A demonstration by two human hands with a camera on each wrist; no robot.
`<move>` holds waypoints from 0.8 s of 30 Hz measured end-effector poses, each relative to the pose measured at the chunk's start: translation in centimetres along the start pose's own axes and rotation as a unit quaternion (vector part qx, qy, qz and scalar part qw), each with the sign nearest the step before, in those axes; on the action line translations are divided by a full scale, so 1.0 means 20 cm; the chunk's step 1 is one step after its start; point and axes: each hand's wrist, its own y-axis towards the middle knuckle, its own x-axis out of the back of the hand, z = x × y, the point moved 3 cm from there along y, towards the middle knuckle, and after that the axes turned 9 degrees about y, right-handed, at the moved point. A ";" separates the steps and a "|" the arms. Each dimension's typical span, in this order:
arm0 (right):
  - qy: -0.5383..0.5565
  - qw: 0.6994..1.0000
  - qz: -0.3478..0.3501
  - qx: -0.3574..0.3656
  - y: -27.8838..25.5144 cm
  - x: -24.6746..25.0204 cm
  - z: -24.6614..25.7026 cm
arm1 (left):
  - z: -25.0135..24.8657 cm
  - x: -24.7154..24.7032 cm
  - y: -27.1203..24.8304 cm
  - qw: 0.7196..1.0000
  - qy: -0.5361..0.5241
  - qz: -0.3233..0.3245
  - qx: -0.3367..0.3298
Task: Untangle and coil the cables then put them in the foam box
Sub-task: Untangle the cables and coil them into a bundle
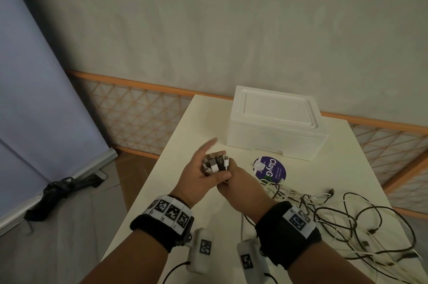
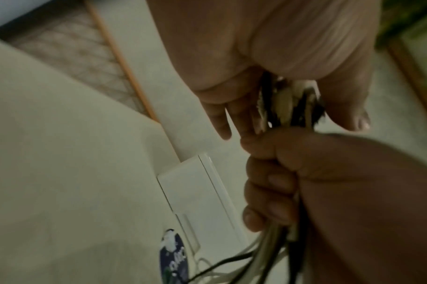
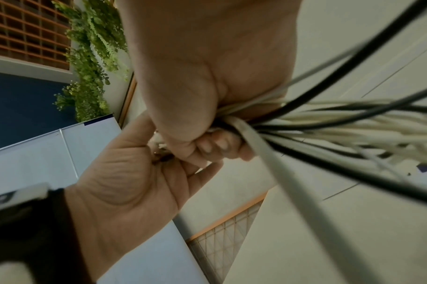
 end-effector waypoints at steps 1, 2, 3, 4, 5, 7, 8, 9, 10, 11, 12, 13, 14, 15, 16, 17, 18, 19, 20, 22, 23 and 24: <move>-0.005 1.000 -0.003 -0.001 0.00 0.00 -0.01 | 0.01 0.01 -0.01 0.999 -0.054 0.009 0.002; -0.016 1.000 -0.006 -0.001 0.00 0.00 -0.01 | 0.01 0.02 -0.01 0.996 -0.092 0.010 -0.003; -0.029 1.000 -0.009 -0.001 0.00 0.00 -0.01 | 0.01 0.03 -0.02 0.995 -0.099 0.001 -0.015; -0.041 0.999 -0.010 -0.003 0.00 0.00 -0.01 | -0.01 0.04 -0.02 0.997 -0.075 -0.017 -0.031; -0.052 0.999 -0.010 -0.005 -0.01 0.00 -0.01 | -0.02 0.06 -0.01 0.998 -0.027 -0.036 -0.049; -0.071 0.997 -0.004 -0.006 -0.01 -0.01 -0.01 | -0.06 0.08 -0.01 0.994 0.059 -0.047 -0.078; -0.083 0.997 0.002 -0.005 -0.02 -0.02 0.00 | -0.07 0.08 0.00 0.994 0.075 -0.040 -0.071; -0.093 0.996 0.009 -0.004 -0.02 -0.03 0.00 | -0.08 0.08 0.01 0.995 0.080 -0.025 -0.052; -0.098 0.995 0.014 -0.004 -0.03 -0.03 0.00 | -0.08 0.09 0.02 0.996 0.083 -0.011 -0.029; -0.099 0.995 0.016 -0.005 -0.03 -0.03 0.00 | -0.07 0.10 0.03 0.996 0.088 -0.004 -0.006; -0.097 0.995 0.016 -0.006 -0.03 -0.03 0.00 | -0.07 0.10 0.03 0.995 0.094 -0.001 0.019; -0.095 0.995 0.014 -0.007 -0.03 -0.03 0.00 | -0.06 0.11 0.04 0.995 0.092 -0.001 0.042; -0.094 0.995 0.012 -0.008 -0.03 -0.03 0.01 | -0.05 0.12 0.05 0.995 0.082 -0.004 0.064; -0.092 0.996 0.012 -0.008 -0.03 -0.04 0.01 | -0.04 0.13 0.05 0.994 0.068 -0.008 0.086; -0.091 0.996 0.010 -0.009 -0.03 -0.04 0.01 | -0.04 0.13 0.05 0.993 0.063 -0.009 0.104; -0.091 0.996 0.008 -0.010 -0.03 -0.04 0.01 | -0.04 0.13 0.05 0.991 0.066 -0.006 0.117; -0.091 0.996 0.005 -0.010 -0.02 -0.04 0.00 | -0.03 0.13 0.05 0.990 0.066 0.004 0.127; -0.091 0.996 0.002 -0.010 -0.02 -0.04 0.00 | -0.04 0.12 0.05 0.989 0.058 0.019 0.137; -0.090 0.996 -0.001 -0.010 -0.02 -0.04 -0.01 | -0.04 0.11 0.05 0.988 0.039 0.040 0.147; -0.085 0.996 -0.002 -0.011 -0.01 -0.05 -0.01 | -0.04 0.09 0.04 0.982 -0.015 0.082 0.167; -0.085 0.996 0.001 -0.010 -0.01 -0.05 -0.01 | -0.04 0.09 0.04 0.981 -0.037 0.088 0.171; -0.087 0.996 0.004 -0.008 -0.01 -0.05 -0.01 | -0.04 0.09 0.04 0.981 -0.045 0.086 0.168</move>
